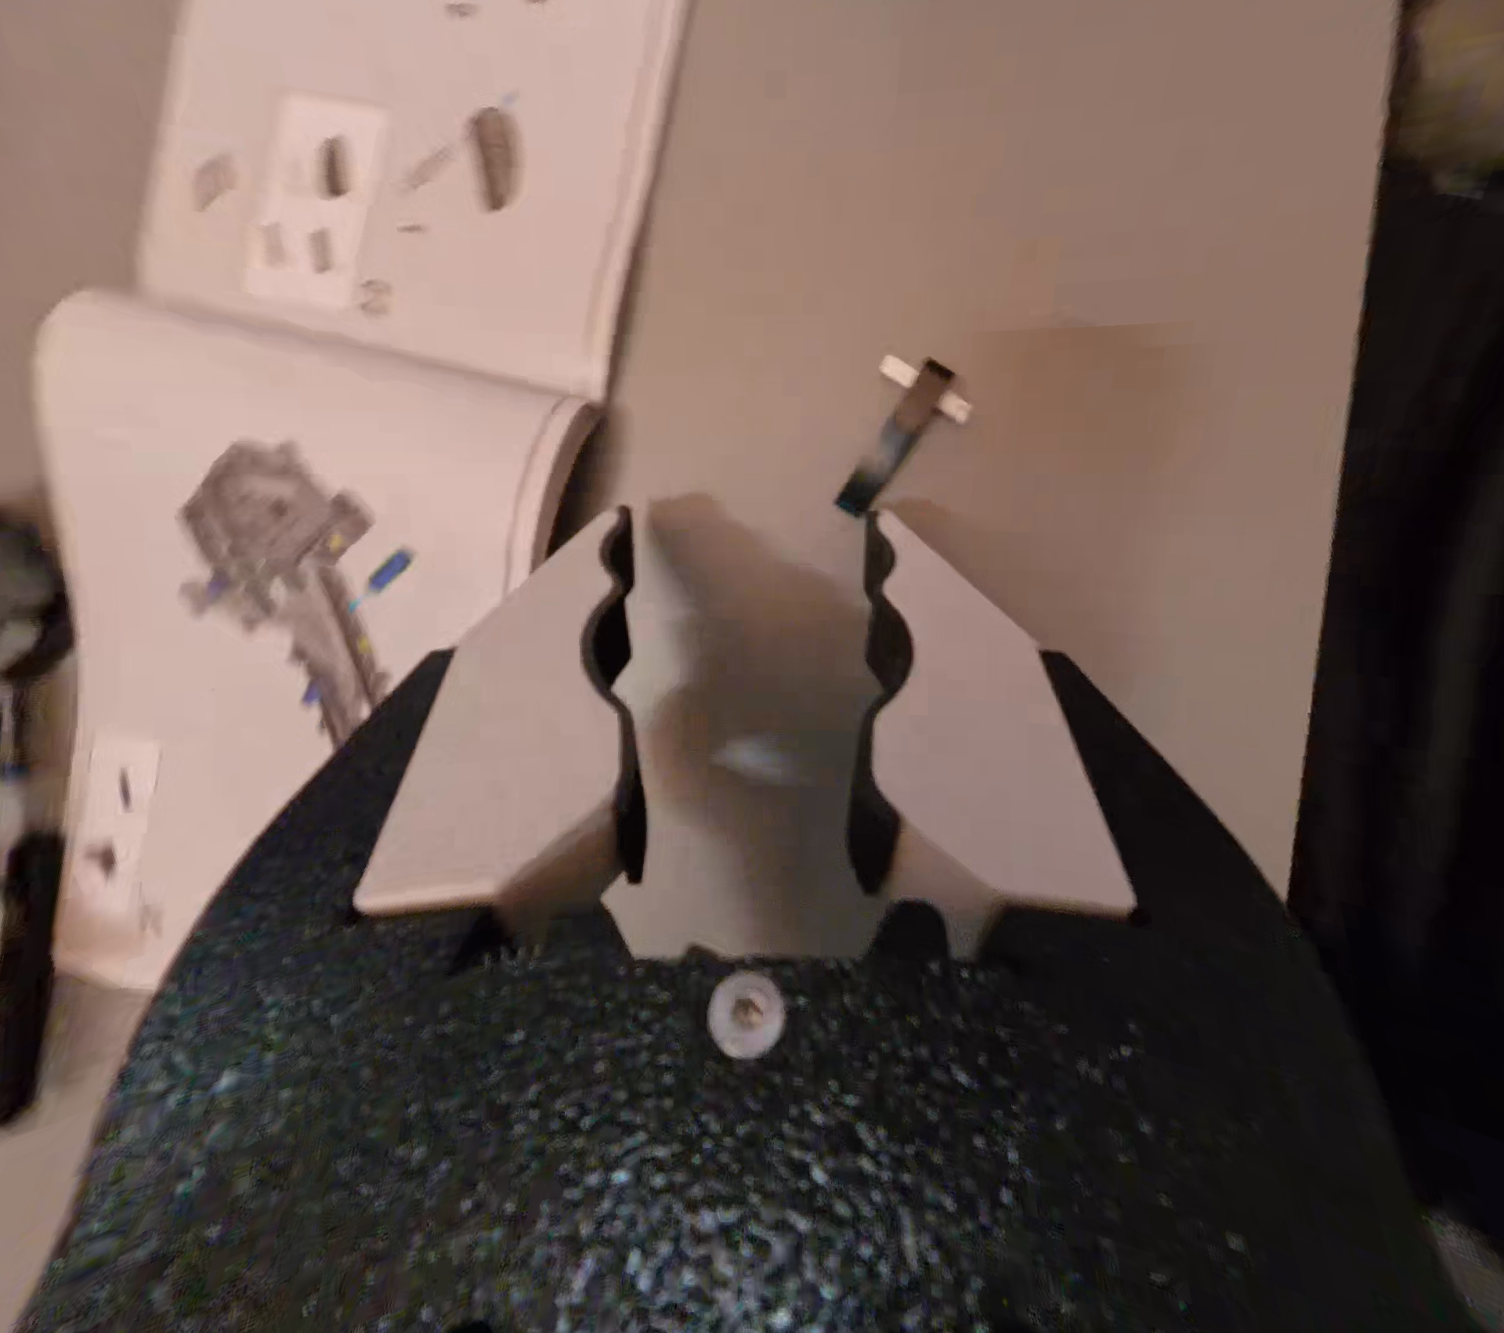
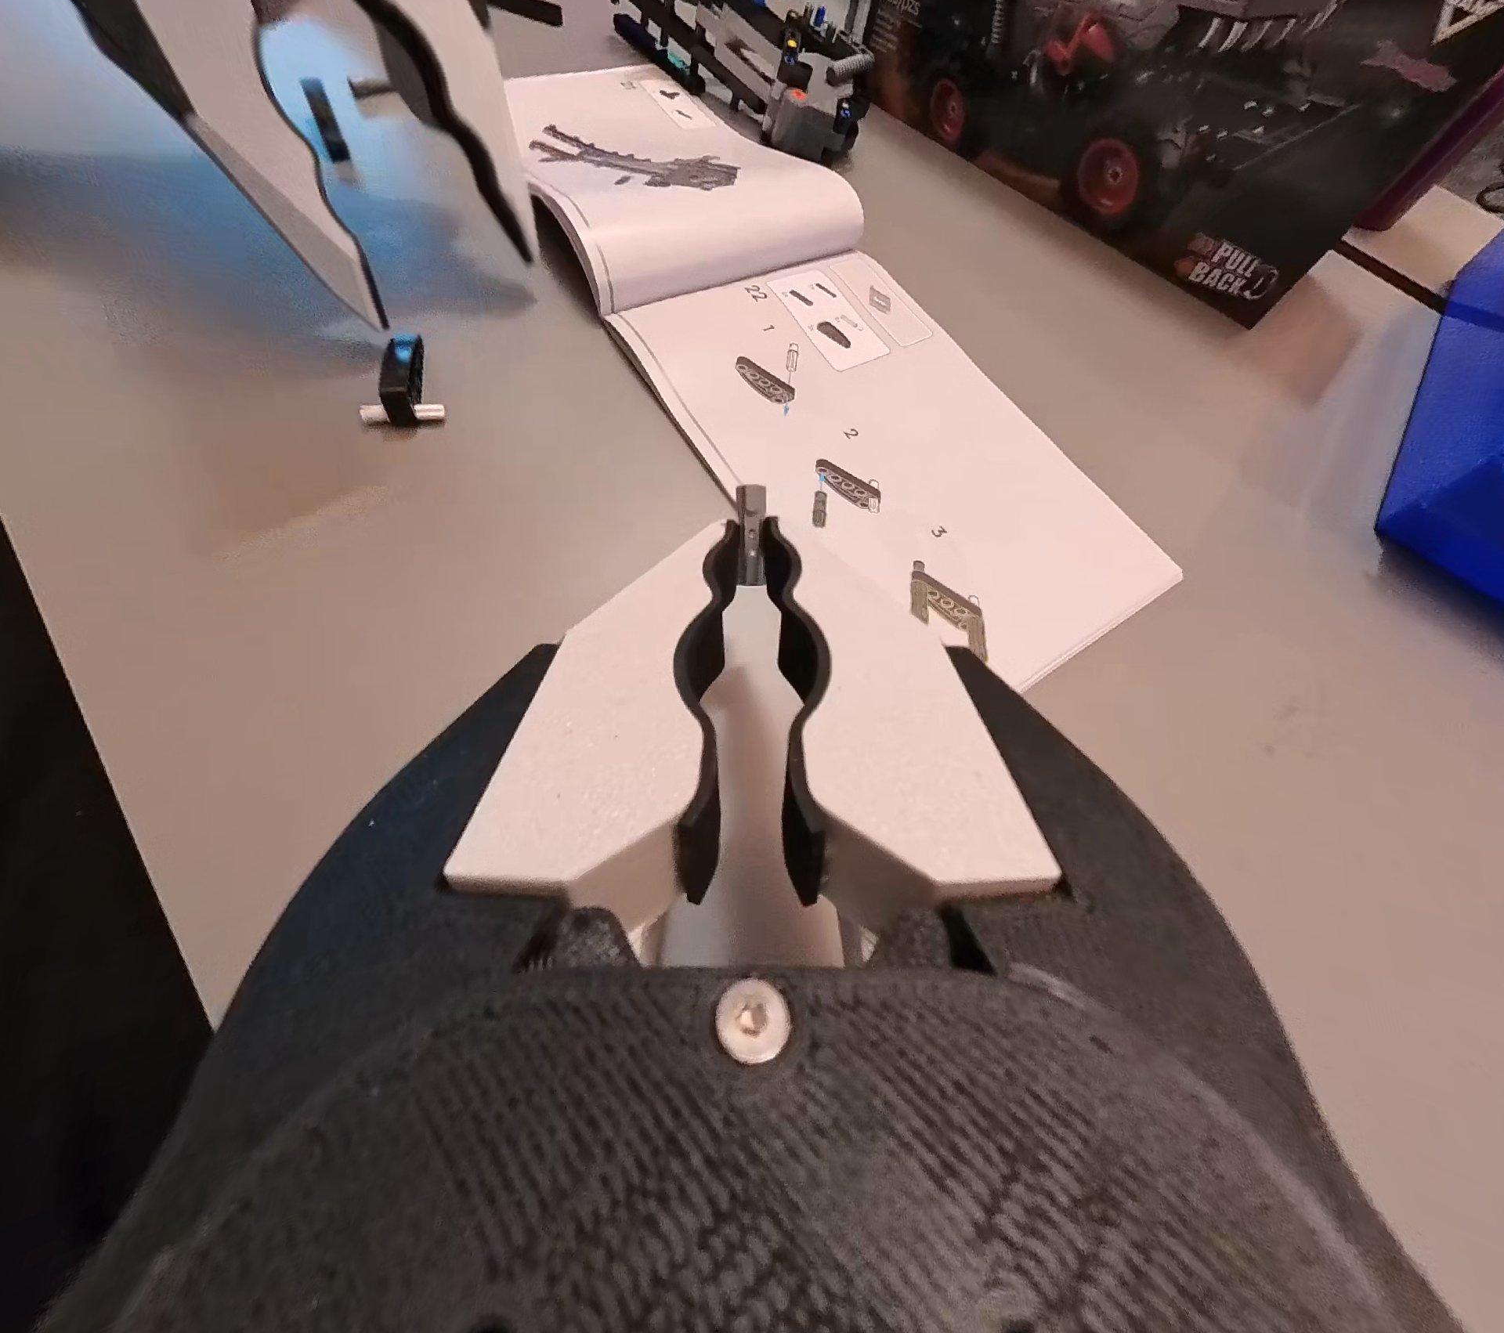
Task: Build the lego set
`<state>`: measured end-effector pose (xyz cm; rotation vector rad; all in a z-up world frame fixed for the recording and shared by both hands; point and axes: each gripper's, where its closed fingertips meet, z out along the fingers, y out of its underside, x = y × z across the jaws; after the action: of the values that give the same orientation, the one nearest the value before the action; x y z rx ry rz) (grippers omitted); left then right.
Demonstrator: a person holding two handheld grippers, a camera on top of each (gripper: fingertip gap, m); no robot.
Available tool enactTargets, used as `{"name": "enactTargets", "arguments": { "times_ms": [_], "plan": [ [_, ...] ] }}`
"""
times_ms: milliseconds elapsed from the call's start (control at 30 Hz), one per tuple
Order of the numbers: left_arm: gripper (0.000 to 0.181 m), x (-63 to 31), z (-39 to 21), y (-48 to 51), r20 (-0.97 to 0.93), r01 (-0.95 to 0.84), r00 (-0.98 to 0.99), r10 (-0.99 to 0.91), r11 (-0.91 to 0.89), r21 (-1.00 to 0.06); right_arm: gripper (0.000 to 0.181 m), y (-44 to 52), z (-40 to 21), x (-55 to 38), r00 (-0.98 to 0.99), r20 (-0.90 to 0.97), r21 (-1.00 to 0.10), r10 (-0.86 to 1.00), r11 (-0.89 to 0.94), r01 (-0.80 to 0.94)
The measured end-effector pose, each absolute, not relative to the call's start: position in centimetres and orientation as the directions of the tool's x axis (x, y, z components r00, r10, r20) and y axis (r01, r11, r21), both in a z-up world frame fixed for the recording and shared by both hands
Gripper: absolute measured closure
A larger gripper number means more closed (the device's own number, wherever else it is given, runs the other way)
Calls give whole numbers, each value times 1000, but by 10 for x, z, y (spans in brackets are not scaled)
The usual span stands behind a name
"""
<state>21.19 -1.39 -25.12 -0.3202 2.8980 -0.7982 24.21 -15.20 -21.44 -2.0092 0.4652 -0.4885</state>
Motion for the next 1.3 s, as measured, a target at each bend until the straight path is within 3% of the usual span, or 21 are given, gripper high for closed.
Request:
{"name": "enactTargets", "arguments": {
  "times_ms": [33, 100, 167, 300, 433, 600, 867, 1067, 1300],
  "plan": [
    [120, 214, -245, -14, -61, -238, -943, -327, 792, -562, 178, -154, -215, 242, 843, 153, -881, -517, -457, -121],
    [118, 212, -231, -21, -4, -396, -843, -538, 626, -672, 178, -162, -212, 243, 831, 164, -880, -531, -460, -120],
    [110, 199, -230, -30, 79, -507, -741, -667, 478, -718, 178, -171, -205, 245, 815, 157, -893, -558, -433, -124],
    [111, 183, -248, -40, -13, -530, -650, -760, 466, -709, 178, -190, -207, 243, 806, 142, -888, -575, -434, -153],
    [127, 191, -257, -52, -65, -476, -660, -749, 484, -734, 178, -215, -205, 244, 768, 150, -885, -622, -430, -176],
    [147, 190, -259, -48, 21, -490, -743, -670, 522, -698, 178, -225, -195, 241, 754, 148, -903, -640, -398, -162],
    [122, 197, -259, 2, -3, -544, -700, -714, 535, -646, 178, -216, -196, 241, 769, 158, -897, -620, -415, -150],
    [121, 186, -249, -15, 77, -524, -726, -684, 476, -706, 178, -197, -199, 240, 799, 151, -899, -582, -418, -134],
    [130, 195, -257, -14, -80, -352, -837, -541, 645, -678, 178, -167, -207, 235, 844, 175, -873, -507, -476, -105]
  ]
}}
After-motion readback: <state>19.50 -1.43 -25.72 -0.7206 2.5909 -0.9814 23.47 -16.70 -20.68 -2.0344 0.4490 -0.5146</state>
